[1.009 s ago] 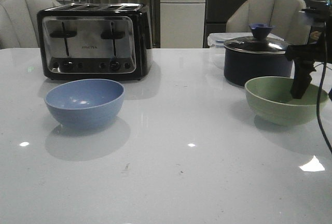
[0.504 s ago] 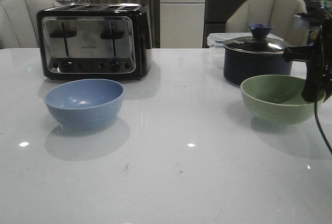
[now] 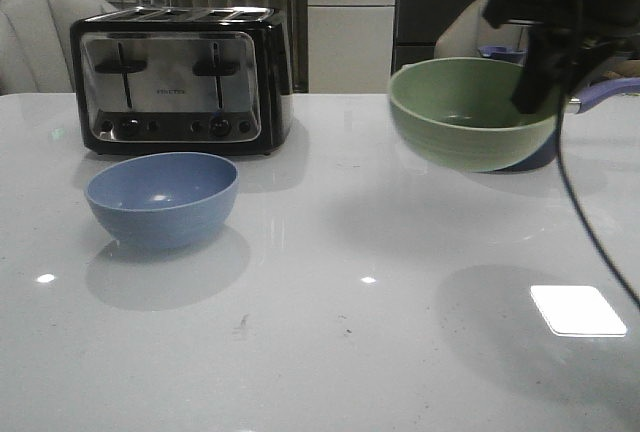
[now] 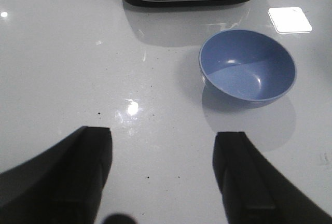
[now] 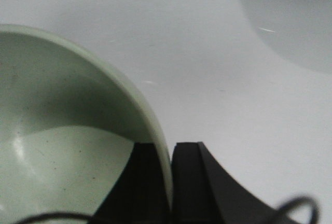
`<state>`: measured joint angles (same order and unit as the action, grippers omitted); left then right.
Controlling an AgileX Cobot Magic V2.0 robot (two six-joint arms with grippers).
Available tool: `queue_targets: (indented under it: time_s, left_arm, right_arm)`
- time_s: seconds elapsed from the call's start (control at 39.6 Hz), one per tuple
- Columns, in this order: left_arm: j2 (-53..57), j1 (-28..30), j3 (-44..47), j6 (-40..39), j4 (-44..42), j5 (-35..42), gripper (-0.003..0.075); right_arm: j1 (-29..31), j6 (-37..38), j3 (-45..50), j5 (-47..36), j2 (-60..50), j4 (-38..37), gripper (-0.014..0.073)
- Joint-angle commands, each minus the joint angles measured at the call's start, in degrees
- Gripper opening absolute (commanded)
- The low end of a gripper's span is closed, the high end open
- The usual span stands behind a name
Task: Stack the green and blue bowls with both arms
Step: 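Lift the green bowl with the right gripper and set it down centrally, then open the right gripper and raise it away from the green bowl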
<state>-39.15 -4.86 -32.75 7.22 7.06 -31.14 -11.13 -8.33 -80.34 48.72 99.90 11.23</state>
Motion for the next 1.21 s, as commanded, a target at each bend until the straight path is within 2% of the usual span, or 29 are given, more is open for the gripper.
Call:
queue_targets:
  time_s: [0.0, 0.25, 0.53, 0.61, 0.81, 0.88, 1.01, 1.19]
  left_arm:
    - [-0.29, 0.03, -1.58, -0.48, 0.67, 4.45, 0.0475]
    - [-0.29, 0.03, -1.58, -0.48, 0.67, 4.45, 0.0475]
    - [-0.29, 0.03, -1.58, -0.48, 0.67, 4.45, 0.0475]
    - [-0.29, 0.03, -1.58, -0.48, 0.67, 4.45, 0.0474]
    - [-0.29, 0.03, -1.58, -0.48, 0.67, 4.45, 0.0475]
    - [-0.29, 0.03, -1.58, -0.48, 0.67, 4.45, 0.0475]
    - [-0.29, 0.03, -1.58, -0.48, 0.67, 4.45, 0.0475]
    - [-0.29, 0.03, -1.58, -0.48, 0.67, 4.45, 0.0475]
  right_arm:
    - [-5.28, -0.89, 0.36, -2.95, -2.76, 1.09, 0.0099]
    - [-14.96, -0.89, 4.31, -6.84, 0.94, 1.16, 0.0099]
    - [-17.68, -0.89, 4.37, -9.25, 5.85, 2.40, 0.0104]
    - [-17.68, -0.89, 4.37, -9.42, 6.69, 2.40, 0.0140]
    - [-17.68, -0.89, 4.19, -9.83, 7.12, 2.40, 0.0350]
    - [-17.68, -0.89, 4.19, -10.13, 5.79, 2.40, 0.0382]
    - [-17.80, -2.18, 5.88, -12.41, -1.18, 2.40, 0.0381]
    - [-17.87, -6.80, 15.69, -17.83, -15.68, 1.99, 0.0381]
